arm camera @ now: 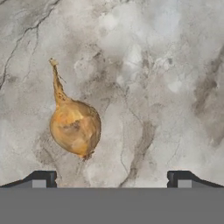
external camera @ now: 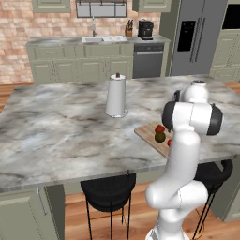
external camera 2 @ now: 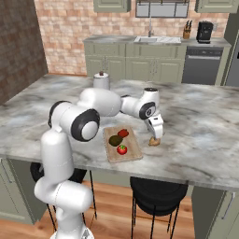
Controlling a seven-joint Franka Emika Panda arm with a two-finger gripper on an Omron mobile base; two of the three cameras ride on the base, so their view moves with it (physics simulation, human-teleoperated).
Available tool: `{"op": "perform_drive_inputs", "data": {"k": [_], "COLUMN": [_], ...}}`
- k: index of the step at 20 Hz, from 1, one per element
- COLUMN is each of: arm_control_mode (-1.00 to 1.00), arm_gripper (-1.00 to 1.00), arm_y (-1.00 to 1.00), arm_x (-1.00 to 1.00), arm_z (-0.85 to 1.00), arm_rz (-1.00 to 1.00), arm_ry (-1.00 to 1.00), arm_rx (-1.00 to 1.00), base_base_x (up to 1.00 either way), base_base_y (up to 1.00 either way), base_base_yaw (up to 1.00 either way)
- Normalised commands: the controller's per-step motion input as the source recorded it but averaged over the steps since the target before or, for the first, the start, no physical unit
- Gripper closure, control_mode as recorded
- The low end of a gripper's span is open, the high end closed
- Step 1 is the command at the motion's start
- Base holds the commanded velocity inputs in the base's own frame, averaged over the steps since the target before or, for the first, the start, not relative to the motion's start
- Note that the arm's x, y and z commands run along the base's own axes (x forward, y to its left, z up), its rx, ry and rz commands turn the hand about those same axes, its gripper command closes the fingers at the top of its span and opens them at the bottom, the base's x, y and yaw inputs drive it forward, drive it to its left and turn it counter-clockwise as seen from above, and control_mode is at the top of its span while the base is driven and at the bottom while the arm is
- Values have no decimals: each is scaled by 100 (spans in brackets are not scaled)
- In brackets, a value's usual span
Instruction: Place the avocado, onion, tomato, and bell pepper on the cutting board.
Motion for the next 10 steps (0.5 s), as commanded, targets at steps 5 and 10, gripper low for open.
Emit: {"op": "perform_drive_inputs", "data": {"k": [5,10], "arm_control_mode": [-100,-100], "arm_gripper": [-100,-100], "arm_y": [-6,-3], "arm_x": [19,20], "arm_z": [-18,-16], "arm_rz": [0,0], "arm_ry": [0,0], "arm_rx": [0,0], "base_base_x": [0,0], "base_base_y": [0,0], "base_base_yaw": [0,0]}}
